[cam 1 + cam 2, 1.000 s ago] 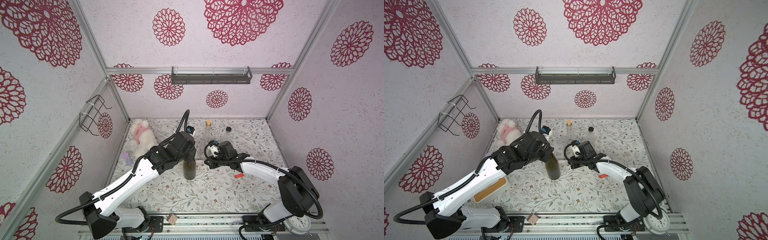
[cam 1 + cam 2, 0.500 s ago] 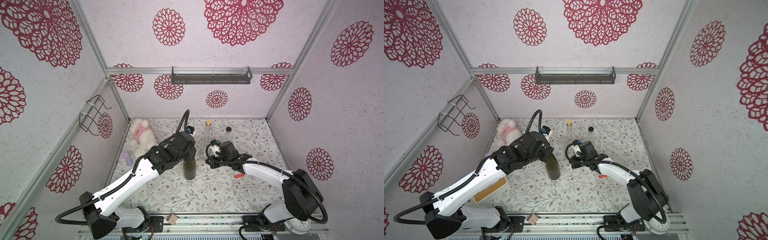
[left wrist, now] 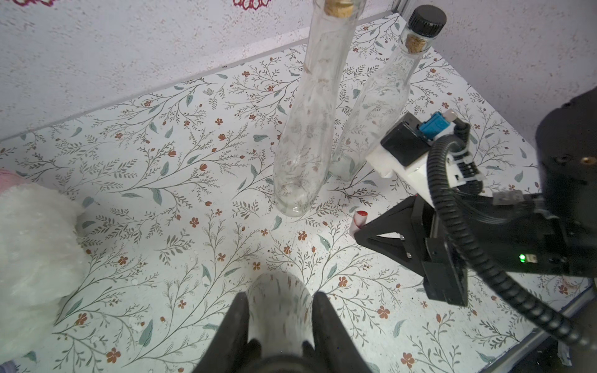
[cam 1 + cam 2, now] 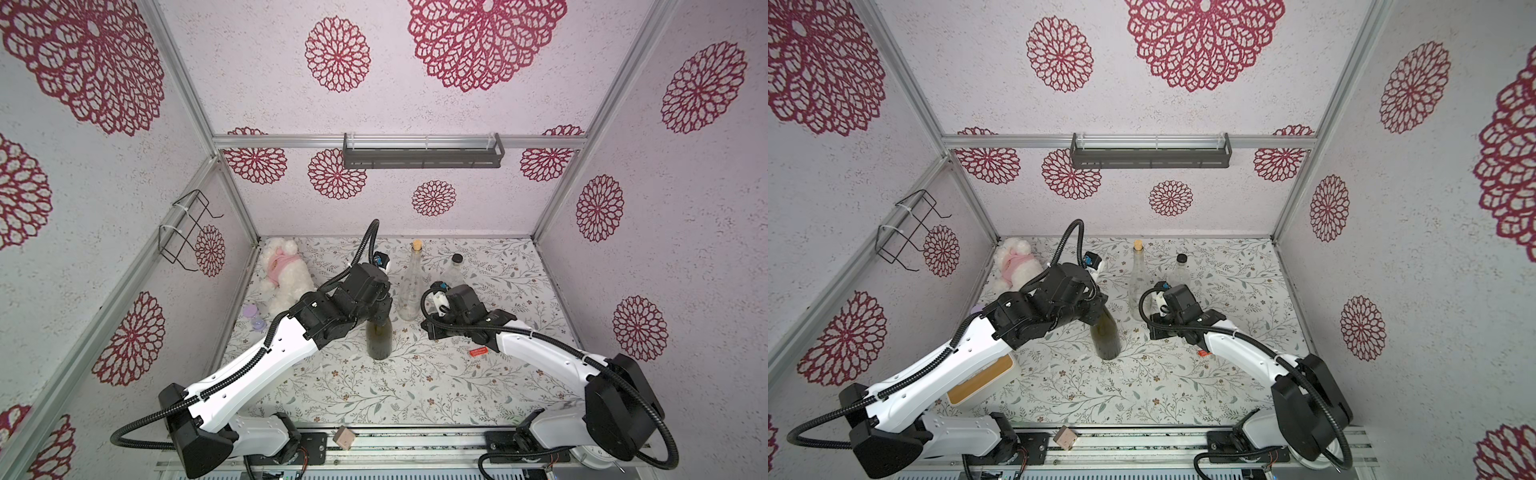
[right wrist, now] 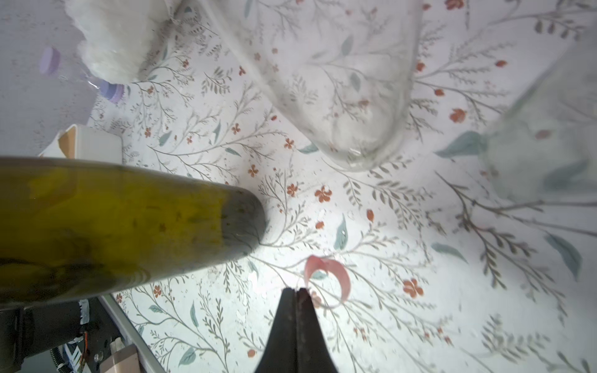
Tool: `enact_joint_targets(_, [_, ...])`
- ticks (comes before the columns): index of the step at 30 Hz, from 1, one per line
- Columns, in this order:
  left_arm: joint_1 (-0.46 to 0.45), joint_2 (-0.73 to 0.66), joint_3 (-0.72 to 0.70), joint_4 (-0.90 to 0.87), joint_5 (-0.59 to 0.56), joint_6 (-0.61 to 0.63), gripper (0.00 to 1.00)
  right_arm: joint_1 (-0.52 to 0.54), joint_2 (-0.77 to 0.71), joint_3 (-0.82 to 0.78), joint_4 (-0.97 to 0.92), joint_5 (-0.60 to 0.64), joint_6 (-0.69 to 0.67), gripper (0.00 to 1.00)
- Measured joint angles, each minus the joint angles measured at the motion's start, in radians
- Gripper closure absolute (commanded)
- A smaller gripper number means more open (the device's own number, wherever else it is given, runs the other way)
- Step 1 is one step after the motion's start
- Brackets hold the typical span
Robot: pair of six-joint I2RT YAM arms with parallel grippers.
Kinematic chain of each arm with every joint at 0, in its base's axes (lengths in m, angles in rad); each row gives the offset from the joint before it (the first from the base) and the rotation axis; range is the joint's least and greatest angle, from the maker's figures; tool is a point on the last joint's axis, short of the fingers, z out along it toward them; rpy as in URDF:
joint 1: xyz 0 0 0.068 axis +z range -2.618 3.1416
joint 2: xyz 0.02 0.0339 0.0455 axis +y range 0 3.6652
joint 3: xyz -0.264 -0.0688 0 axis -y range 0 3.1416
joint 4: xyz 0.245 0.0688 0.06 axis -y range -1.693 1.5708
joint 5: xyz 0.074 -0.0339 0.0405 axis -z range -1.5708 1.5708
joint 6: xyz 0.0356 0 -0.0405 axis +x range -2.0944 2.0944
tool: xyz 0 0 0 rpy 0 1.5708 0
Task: Remove the label from the bottle
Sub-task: Place the label at the center of the board.
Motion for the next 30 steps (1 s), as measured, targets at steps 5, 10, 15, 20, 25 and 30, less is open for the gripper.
enact_joint_targets(5, [0.000,0.000,0.000,0.001,0.000,0.000,0.86,-0.002,-0.078,-0.024,-0.184,0.022,0.032,1.00])
enact_joint_targets(10, [0.000,0.000,0.000,0.005,0.004,0.000,0.86,-0.002,-0.150,-0.092,-0.347,0.027,0.070,1.00])
enact_joint_targets(15, [0.000,0.000,0.000,0.011,0.015,0.000,0.86,-0.002,-0.173,-0.156,-0.422,0.014,0.087,1.00])
enact_joint_targets(20, [0.000,0.000,0.000,0.014,0.021,0.003,0.86,-0.002,-0.124,-0.190,-0.425,-0.006,0.086,1.00])
enact_joint_targets(25, [0.000,0.000,-0.004,0.023,0.025,0.002,0.86,-0.002,-0.040,-0.191,-0.383,-0.023,0.082,1.00])
enact_joint_targets(30, [0.000,0.000,-0.006,0.029,0.026,0.002,0.86,-0.002,0.023,-0.184,-0.347,-0.027,0.072,1.00])
